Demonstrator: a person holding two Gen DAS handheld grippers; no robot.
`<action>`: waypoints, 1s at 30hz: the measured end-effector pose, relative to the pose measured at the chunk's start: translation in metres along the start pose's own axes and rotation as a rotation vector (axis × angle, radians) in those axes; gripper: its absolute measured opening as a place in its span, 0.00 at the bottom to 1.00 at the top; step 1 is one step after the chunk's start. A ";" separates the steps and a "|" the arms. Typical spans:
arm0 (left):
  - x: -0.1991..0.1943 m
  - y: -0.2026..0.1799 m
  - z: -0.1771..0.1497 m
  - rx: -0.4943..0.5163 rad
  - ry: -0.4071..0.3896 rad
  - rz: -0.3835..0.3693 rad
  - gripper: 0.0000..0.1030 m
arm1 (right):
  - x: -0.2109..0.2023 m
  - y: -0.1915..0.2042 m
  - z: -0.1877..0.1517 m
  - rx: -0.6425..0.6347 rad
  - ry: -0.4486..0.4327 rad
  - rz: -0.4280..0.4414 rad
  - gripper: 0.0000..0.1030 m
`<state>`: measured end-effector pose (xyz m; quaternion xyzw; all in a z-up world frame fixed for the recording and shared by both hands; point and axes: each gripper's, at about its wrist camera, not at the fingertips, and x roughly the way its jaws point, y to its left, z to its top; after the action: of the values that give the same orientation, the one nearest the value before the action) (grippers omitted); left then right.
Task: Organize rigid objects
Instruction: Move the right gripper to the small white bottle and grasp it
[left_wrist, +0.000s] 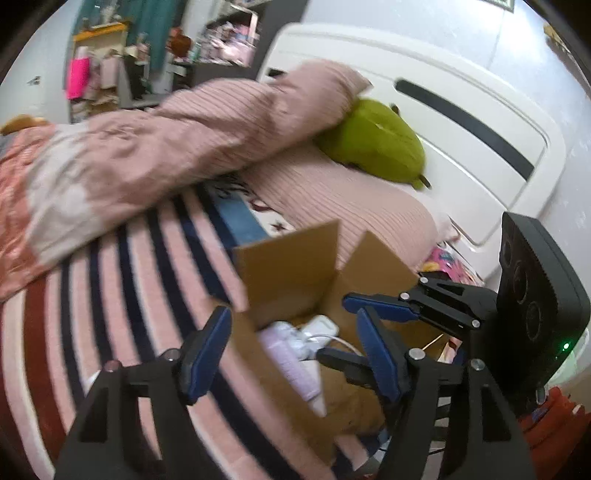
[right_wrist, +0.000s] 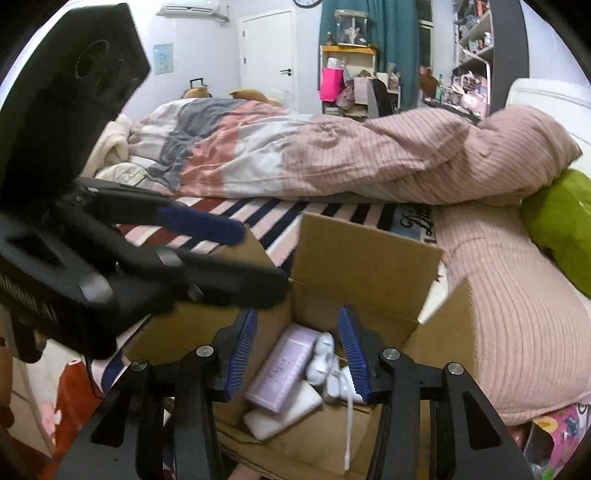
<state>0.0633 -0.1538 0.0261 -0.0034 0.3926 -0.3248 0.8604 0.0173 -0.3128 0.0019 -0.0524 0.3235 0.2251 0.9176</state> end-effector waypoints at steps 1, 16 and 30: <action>-0.007 0.005 -0.001 -0.005 -0.011 0.014 0.67 | 0.001 0.008 0.004 -0.011 -0.006 0.011 0.41; -0.113 0.165 -0.101 -0.280 -0.101 0.320 0.70 | 0.095 0.173 0.037 -0.236 0.105 0.231 0.56; -0.088 0.239 -0.149 -0.356 -0.049 0.343 0.70 | 0.255 0.154 0.015 0.104 0.230 0.084 0.63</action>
<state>0.0530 0.1208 -0.0802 -0.0959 0.4176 -0.0995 0.8980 0.1329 -0.0748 -0.1364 -0.0166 0.4399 0.2387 0.8656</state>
